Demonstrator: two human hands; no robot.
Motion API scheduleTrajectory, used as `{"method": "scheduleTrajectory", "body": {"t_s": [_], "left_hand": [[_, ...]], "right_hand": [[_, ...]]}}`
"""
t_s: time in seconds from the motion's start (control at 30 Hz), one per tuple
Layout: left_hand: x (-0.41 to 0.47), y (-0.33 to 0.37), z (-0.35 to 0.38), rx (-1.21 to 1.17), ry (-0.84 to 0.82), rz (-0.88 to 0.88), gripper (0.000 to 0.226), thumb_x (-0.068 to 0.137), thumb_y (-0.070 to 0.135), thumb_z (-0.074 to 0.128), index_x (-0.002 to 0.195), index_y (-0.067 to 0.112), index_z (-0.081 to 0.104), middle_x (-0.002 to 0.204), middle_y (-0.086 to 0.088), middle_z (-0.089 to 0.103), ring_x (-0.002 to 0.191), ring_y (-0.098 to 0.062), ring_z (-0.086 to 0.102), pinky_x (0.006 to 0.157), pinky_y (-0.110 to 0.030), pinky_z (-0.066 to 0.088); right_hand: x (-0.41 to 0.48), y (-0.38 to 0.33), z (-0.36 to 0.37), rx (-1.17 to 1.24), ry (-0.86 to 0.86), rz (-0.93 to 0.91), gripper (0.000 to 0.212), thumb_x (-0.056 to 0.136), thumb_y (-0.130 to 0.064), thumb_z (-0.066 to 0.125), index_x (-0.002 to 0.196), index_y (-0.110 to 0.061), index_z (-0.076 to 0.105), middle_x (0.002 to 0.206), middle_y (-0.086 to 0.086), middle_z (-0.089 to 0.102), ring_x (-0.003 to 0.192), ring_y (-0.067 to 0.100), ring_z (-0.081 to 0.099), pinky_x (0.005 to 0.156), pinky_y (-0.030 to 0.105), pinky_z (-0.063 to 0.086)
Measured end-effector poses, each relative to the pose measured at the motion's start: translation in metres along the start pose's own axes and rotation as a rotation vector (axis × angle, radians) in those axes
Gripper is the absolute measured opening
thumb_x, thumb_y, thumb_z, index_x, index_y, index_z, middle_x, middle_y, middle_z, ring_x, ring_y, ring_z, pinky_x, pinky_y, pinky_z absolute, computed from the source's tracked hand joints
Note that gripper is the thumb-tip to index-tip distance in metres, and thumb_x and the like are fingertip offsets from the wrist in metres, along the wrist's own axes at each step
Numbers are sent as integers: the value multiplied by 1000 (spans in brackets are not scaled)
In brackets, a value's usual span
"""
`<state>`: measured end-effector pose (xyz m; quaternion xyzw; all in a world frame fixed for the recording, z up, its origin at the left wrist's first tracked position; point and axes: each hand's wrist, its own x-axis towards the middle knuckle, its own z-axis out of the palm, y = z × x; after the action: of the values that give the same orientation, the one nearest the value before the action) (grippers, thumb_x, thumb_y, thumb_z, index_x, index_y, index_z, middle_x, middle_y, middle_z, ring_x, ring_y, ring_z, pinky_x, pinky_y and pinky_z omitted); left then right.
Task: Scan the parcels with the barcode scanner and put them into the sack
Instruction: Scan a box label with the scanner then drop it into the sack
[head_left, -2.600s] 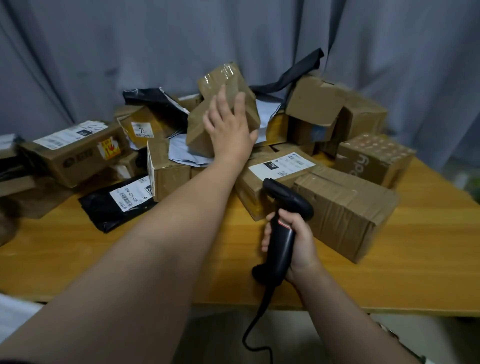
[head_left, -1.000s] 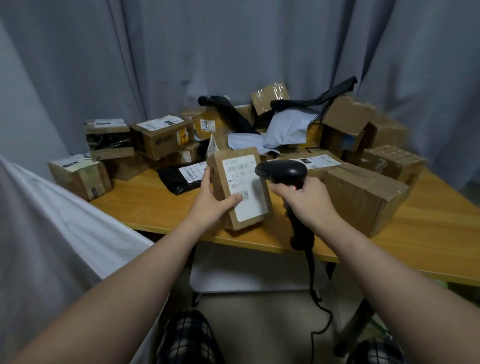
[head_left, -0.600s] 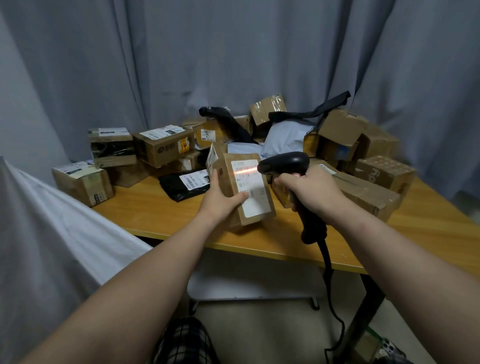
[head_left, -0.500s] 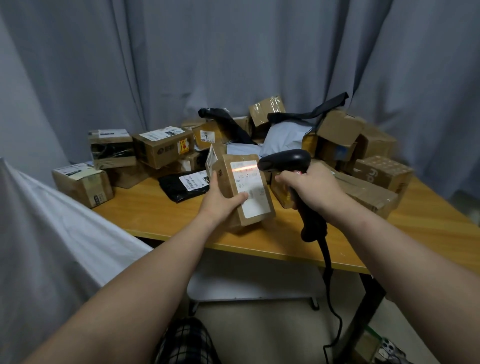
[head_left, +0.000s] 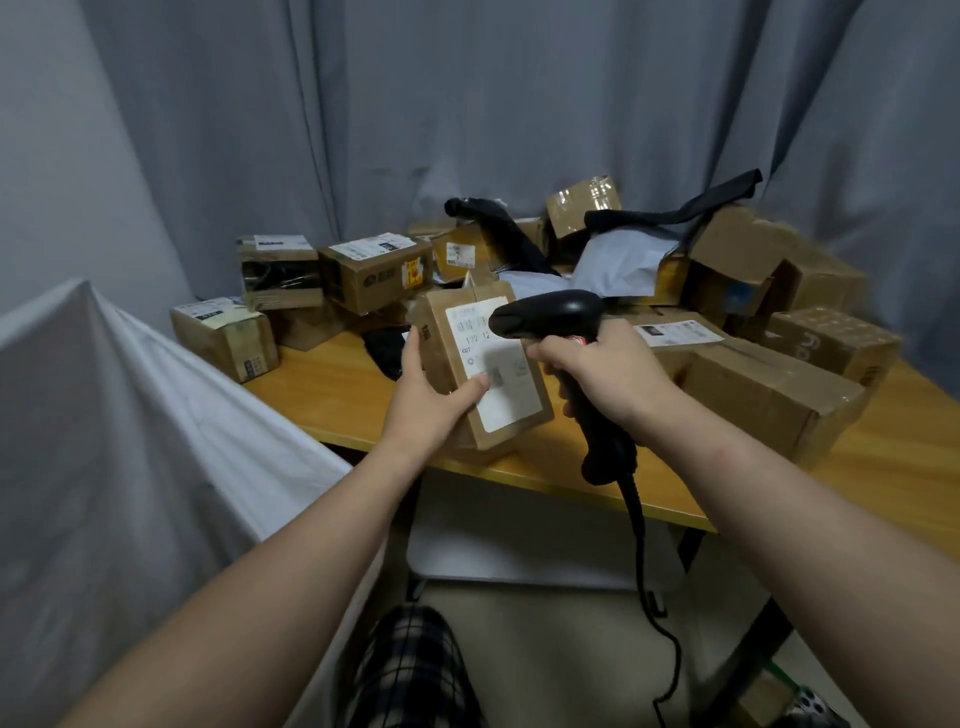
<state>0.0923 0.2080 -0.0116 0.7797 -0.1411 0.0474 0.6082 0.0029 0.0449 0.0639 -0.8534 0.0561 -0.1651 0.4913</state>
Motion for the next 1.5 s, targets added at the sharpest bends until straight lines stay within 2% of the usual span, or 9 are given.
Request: {"method": "scheduleTrajectory", "body": {"t_s": [0.23,0.33,0.5,0.6,0.8,0.93,1.13,1.27,1.5], "left_hand": [[-51,-29,-97,-10,174,-40,99,80,25,76,152,34,8,116,18,56,102,-5,64,83,-33,58],[-74,-49,-145,54,284,-89,96,81,18,76,150,35,12,105,26,53,88,9,63,68,-20,58],[-94,-99,-221,303,391,-234,104,74,33,80,150,37,8,141,2,48,123,-14,51,94,-43,52],[-104,-139,-253,512,332,-418,114,61,60,73,148,47,1,141,-4,45,121,-25,53,94,-51,51],[-173,-229,-261,775,-31,-941,114,79,48,72,150,36,-17,140,-24,35,122,-39,47,100,-46,42],[-230,-260,-251,768,-43,-1164,112,79,48,70,150,31,-16,136,-25,35,119,-42,47,99,-45,42],[-232,-262,-252,804,216,-1078,99,82,41,67,151,27,-2,130,-23,37,111,-42,49,94,-47,44],[-212,-259,-244,880,210,-1056,93,86,48,62,153,22,3,136,-23,28,118,-42,42,99,-45,36],[-142,-211,-201,1028,165,-579,56,92,44,53,137,14,39,129,-15,44,117,-33,44,95,-40,38]], "right_hand": [[0,-16,105,59,-166,-112,17,81,-27,72,76,-12,67,64,2,62,65,19,60,63,36,48],[1,-17,153,88,-272,-105,23,80,-26,73,66,-11,63,55,2,57,56,21,57,62,44,50],[-7,-13,227,109,-469,-56,26,80,-29,72,71,-6,63,61,7,57,60,23,59,70,51,54],[-18,-3,263,101,-528,-11,28,81,-26,71,76,0,62,60,8,55,58,22,59,65,48,54],[-43,32,312,-57,-638,-11,31,81,-30,72,63,-12,55,58,1,56,60,21,60,62,34,51],[-60,50,327,-173,-715,-30,32,84,-33,70,61,-21,51,59,-2,56,60,16,58,63,34,49],[-73,57,341,-250,-782,-49,35,83,-34,66,57,-24,45,55,-6,47,55,9,47,54,27,33],[-71,67,342,-281,-763,-65,32,82,-33,65,58,-20,48,58,1,52,60,18,53,59,35,40],[-44,60,296,-196,-545,-27,34,82,-28,70,59,-12,50,61,11,59,64,25,61,61,36,47]]}}
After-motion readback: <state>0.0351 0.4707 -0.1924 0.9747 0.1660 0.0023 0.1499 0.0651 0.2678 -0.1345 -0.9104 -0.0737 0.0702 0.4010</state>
